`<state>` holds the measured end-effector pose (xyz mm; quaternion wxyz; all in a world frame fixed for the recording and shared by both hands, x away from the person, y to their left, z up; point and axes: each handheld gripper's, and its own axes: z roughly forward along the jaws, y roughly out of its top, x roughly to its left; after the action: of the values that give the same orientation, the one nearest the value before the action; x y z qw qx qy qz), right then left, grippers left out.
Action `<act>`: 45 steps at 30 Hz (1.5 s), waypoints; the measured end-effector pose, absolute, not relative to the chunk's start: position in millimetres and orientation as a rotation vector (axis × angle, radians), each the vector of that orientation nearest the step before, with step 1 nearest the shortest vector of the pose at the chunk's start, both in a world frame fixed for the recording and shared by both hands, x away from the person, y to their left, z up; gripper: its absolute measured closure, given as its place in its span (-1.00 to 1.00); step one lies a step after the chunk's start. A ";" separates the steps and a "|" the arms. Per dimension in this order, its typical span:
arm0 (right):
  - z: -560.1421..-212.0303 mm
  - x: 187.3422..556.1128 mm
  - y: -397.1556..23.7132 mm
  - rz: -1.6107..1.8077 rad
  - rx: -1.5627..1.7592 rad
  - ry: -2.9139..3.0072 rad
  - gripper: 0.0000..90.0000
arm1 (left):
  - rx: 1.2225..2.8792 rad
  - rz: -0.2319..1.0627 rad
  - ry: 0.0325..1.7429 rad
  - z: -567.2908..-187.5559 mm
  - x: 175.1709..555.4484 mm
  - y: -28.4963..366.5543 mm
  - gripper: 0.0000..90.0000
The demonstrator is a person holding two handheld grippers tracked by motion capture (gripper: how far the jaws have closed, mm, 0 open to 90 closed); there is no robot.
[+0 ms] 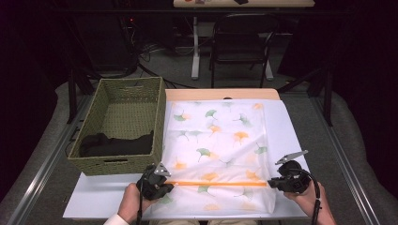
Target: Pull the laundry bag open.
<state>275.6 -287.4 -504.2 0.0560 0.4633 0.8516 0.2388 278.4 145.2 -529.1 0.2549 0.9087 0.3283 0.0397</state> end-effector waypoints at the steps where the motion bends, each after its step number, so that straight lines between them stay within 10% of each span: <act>1: -504.2 275.4 -287.2 0.713 1.396 2.583 0.90 | 2.467 0.108 0.900 -529.2 277.9 147.2 0.99; 45: -512.1 275.3 -286.4 0.755 1.400 2.551 0.86 | 2.499 0.299 1.059 -524.3 259.0 187.4 0.98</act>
<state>275.3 -286.4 -512.1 0.0676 0.4647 0.8465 0.2506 259.0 187.4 -524.3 0.2039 0.8959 0.3798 0.1072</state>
